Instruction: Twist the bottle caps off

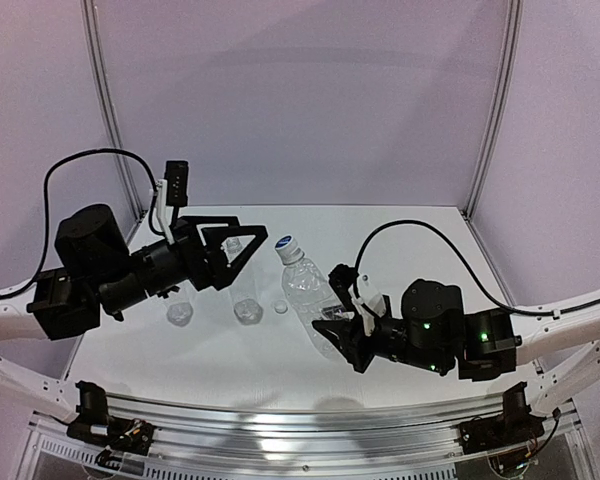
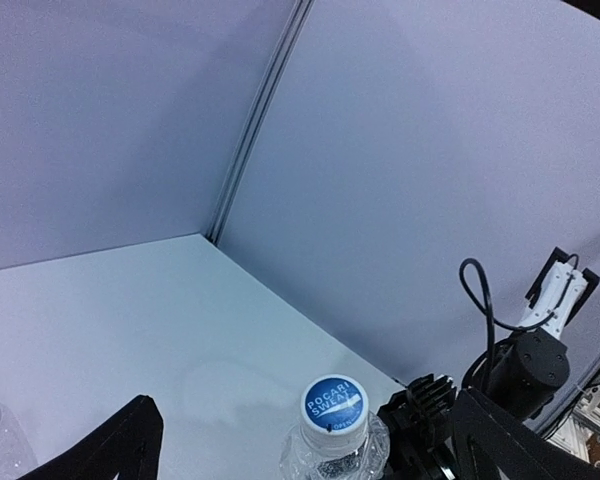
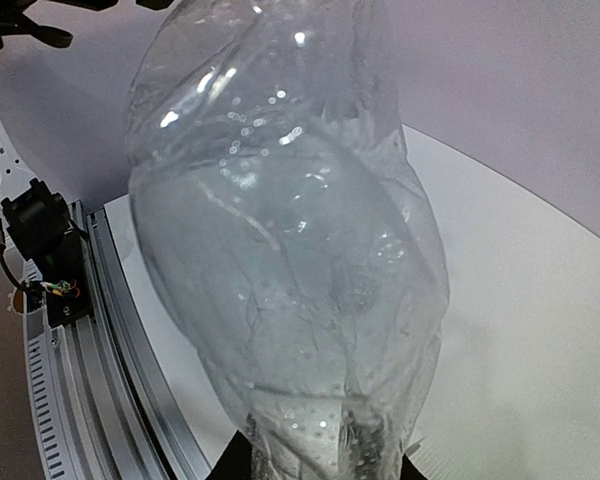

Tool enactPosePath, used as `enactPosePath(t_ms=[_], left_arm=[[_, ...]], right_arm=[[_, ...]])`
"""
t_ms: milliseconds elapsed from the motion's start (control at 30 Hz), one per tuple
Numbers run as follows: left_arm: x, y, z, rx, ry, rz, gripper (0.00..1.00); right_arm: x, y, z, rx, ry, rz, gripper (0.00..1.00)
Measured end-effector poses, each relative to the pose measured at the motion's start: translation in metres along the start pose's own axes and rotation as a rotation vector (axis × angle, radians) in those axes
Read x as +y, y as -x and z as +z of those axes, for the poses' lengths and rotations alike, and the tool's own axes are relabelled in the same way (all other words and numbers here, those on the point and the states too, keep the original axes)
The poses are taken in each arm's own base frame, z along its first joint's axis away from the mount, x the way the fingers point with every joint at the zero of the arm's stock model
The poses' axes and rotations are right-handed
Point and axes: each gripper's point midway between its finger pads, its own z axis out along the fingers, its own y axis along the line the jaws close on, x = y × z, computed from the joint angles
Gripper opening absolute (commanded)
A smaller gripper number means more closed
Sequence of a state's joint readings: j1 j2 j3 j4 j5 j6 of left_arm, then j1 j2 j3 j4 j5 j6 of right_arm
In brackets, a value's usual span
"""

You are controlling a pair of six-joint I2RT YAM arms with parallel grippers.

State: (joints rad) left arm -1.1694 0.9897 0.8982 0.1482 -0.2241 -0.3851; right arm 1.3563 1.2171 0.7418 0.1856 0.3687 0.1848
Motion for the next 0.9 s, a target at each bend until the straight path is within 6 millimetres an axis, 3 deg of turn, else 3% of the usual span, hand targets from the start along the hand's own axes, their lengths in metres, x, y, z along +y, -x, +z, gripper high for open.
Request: enactPosePath(t_ms=[200,333,533,900], left_arm=[[-0.009,0.015,-0.019,-0.009,-0.16,0.031,0.99],[-0.035,0.011,-0.034,0.009,-0.329,0.074,0.99],[-0.063,0.007,-0.046,0.014,-0.505,0.12,0.96],[-0.082,-0.013,-0.043,0.057,-0.605,0.169,0.7]], right_arm=[[0.018,0.01,-0.007,-0.026,0.11,0.012,0.29],[0.041,0.022,-0.017,-0.058,0.256,0.022,0.29],[0.069,0.022,-0.028,-0.047,0.436,0.034,0.29],[0.085,0.022,-0.037,-0.032,0.555,0.046,0.29]])
